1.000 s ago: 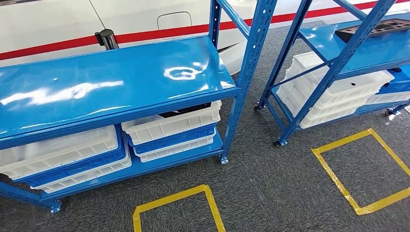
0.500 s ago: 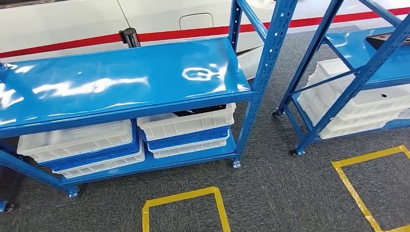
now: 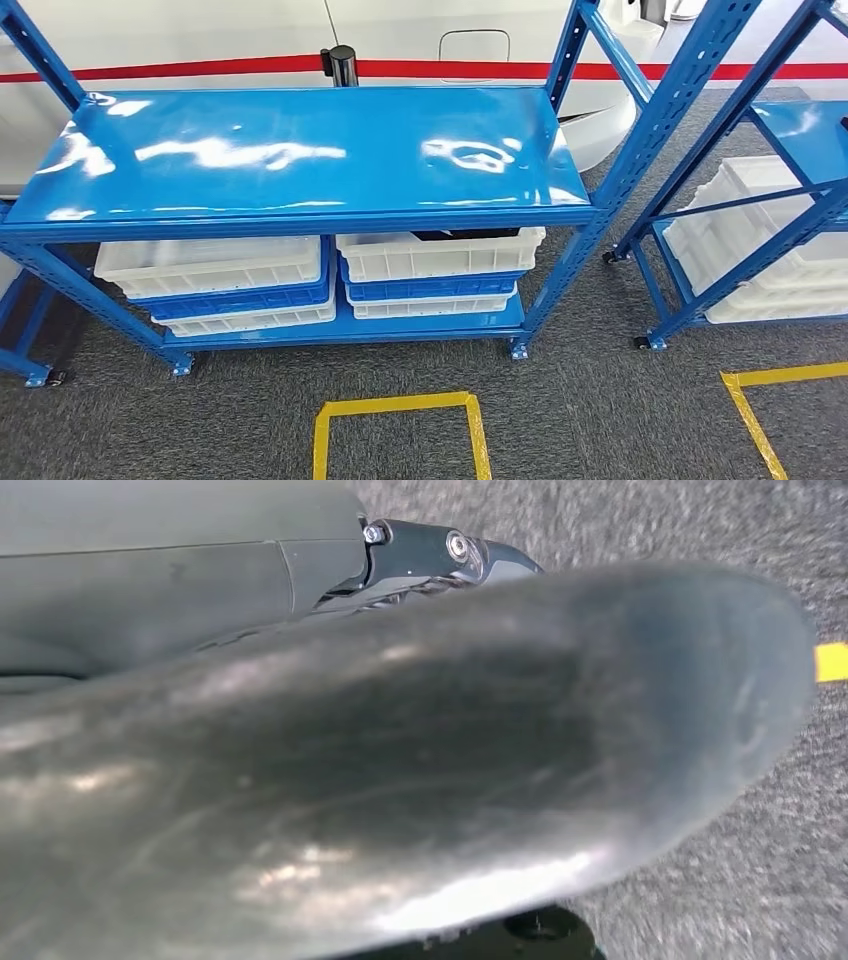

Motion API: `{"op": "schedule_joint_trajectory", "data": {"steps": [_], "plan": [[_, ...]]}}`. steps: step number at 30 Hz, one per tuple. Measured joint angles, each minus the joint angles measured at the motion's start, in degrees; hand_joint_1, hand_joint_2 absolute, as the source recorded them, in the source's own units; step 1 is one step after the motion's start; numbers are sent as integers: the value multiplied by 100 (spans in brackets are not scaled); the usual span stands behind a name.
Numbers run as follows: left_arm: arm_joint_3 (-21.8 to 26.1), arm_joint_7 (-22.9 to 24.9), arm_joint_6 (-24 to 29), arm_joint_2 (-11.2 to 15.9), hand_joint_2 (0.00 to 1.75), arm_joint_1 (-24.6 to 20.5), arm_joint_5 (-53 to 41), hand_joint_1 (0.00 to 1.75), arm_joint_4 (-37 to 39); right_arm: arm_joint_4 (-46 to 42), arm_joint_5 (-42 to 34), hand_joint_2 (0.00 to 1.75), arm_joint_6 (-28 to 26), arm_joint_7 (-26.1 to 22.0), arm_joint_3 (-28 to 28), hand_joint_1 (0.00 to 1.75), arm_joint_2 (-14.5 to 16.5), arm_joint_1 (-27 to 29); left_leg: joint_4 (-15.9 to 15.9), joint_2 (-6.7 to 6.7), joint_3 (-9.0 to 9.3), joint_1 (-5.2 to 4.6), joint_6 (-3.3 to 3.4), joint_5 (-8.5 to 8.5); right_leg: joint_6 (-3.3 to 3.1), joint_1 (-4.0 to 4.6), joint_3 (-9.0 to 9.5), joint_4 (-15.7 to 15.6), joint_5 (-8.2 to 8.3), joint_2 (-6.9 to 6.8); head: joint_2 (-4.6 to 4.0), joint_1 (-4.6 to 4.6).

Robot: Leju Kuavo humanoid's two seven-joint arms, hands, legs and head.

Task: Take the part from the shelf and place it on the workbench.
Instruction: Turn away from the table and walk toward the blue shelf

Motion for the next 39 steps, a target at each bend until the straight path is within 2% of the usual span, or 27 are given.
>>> {"op": "schedule_joint_trajectory", "data": {"steps": [1, 2, 3, 4, 5, 7, 8, 9, 11, 13, 14, 15, 16, 18, 20, 22, 24, 31, 35, 39], "plan": [[0, 0, 0, -1, 0, 1, -1, 0, 0, 0, 2, 0, 0, 0, 0, 0, -2, 0, 1, -66, 6, -2, -2, 3, 43, 0, 118, -272, 145, 26, 0, 1], [0, 0, 0, -2, 0, 1, -1, 0, 0, 0, 4, 0, 0, 1, 0, 0, -4, -2, 1, -127, 14, -2, -7, 6, 76, -1, 321, -704, 330, 90, 0, 3], [0, 0, 0, -5, 0, 0, -1, 0, 0, 0, 6, 0, 0, 1, 0, 0, -9, -5, 6, -184, 19, -12, -20, 8, 84, 6, 518, -1127, 488, 170, 0, 1], [0, 0, 0, -8, 0, 0, -1, 0, 0, 0, 8, 0, 0, 1, 0, 0, -11, -9, 8, -231, 20, -23, -39, 10, 69, 12, 665, -1450, 601, 229, 0, 0], [0, 0, 0, -10, 0, 1, -1, 0, 0, 0, 8, 0, 0, 1, 0, 0, -13, -17, 7, -267, 16, -31, -65, 13, 35, 23, 735, -1612, 651, 263, 0, -4], [0, 1, 1, -10, 0, 12, -2, 0, 0, 0, 8, 0, 0, 1, 0, 0, -10, -32, -14, -328, 2, -29, -134, 33, -41, 36, 762, -1655, 677, 209, 0, -7], [0, 1, 1, -9, 0, 21, -2, 0, 0, 0, 8, 0, 0, 1, -1, 0, -9, -37, -2, -296, -10, -21, -168, 27, -81, 18, 782, -1668, 697, 166, 0, -9], [0, 3, 4, -8, 0, 28, -3, 0, 0, 0, 7, 0, -1, 2, -1, 0, -9, -34, 67, -206, -41, -21, -197, -25, -125, -2, 803, -1686, 716, 121, 0, -11], [-1, 9, 16, -7, 0, 30, -3, 0, 0, 0, -4, 0, 1, 2, -2, 0, -9, -22, 542, 52, -250, -19, -244, -331, -209, -33, 827, -1715, 735, 26, 0, -22], [-2, 34, 39, -12, 0, 25, -5, 0, 1, 0, -35, 0, 11, 9, -2, 0, -9, -13, 1305, 171, -611, -1, -288, -706, -248, -18, 831, -1714, 725, -55, 0, -26], [-2, 49, 53, -15, 0, 26, -7, 0, 2, 0, -53, 0, 16, 19, -2, 0, -9, -12, 1558, 187, -733, 13, -308, -776, -250, -16, 832, -1713, 722, -90, 0, -24], [-2, 65, 66, -16, 0, 29, -8, 0, 2, 0, -64, 0, 19, 32, -2, 0, -8, -13, 1600, 202, -750, 29, -325, -727, -249, -17, 836, -1712, 717, -115, 0, -25], [-1, 75, 76, -14, 0, 31, -8, 0, 1, 0, -71, 0, 19, 45, -2, 0, -4, -13, 1410, 220, -648, 46, -337, -576, -243, -22, 847, -1710, 711, -129, 0, -26], [-1, 99, 93, -8, 0, 31, -8, 0, 1, 0, -73, 0, 19, 84, -2, 0, 5, -15, 631, 285, -221, 74, -346, -213, -198, -22, 882, -1700, 680, -142, 0, -28], [-2, 160, 120, -11, 0, 19, -4, 0, 2, 0, -77, 0, 9, 142, -2, 0, 10, -21, 106, 317, 61, 77, -311, -62, -149, 15, 878, -1671, 631, -153, 0, -25], [-1, 255, 162, -23, 0, 6, 16, 0, 3, 0, -100, 0, -27, 172, -7, 0, 7, -28, 28, 299, 85, 64, -272, -61, -189, 42, 845, -1656, 606, -160, 0, -20], [0, 337, 214, -31, 0, 4, 34, 0, 4, 0, -125, 0, -72, 172, -18, 0, 7, -30, 25, 287, 73, 44, -264, -59, -224, 31, 838, -1676, 619, -162, 0, -19], [0, 365, 285, -33, 0, 3, 51, 0, 4, 0, -129, 0, -157, 172, -37, 0, 43, -32, 36, 266, 35, -7, -194, -58, -102, -6, 830, -1723, 665, -169, 0, -22], [0, 365, 286, -35, 0, 2, 51, 0, 4, 0, -130, 0, -161, 172, -40, 0, 50, -32, 38, 266, 34, -6, -185, -56, -78, -1, 830, -1726, 670, -169, 0, -23], [0, 364, 284, -36, 175, 2, 51, 0, 4, 0, -129, 0, -164, 172, -42, 0, 55, -32, 36, 266, 38, 8, -182, -51, -77, 19, 825, -1721, 671, -169, 0, -25]]}}
